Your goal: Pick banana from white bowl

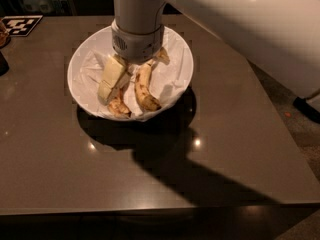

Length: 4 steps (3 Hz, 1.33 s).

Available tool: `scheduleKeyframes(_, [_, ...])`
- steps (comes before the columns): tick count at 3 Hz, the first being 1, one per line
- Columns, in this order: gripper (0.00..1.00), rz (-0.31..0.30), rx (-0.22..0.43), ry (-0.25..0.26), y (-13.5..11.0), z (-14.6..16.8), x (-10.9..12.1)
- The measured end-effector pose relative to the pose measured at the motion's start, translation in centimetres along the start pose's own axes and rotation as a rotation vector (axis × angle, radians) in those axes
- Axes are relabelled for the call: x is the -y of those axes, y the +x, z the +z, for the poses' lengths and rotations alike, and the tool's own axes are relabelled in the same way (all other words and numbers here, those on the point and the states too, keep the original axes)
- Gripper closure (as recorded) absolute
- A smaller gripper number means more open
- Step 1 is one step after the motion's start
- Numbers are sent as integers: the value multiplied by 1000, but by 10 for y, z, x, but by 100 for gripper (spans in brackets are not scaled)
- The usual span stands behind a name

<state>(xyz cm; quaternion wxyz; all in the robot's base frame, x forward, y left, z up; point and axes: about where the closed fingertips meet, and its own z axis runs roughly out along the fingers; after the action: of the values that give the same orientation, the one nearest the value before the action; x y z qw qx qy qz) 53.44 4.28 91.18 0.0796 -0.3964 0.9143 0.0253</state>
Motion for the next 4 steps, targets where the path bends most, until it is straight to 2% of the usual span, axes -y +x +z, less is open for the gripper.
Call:
scheduleKeyframes(1, [0, 74, -19, -12, -4, 5, 5])
scheduleKeyframes(2, [17, 130, -31, -17, -6, 7, 8])
scheduleKeyframes(4, [38, 166, -46, -18, -11, 10, 10])
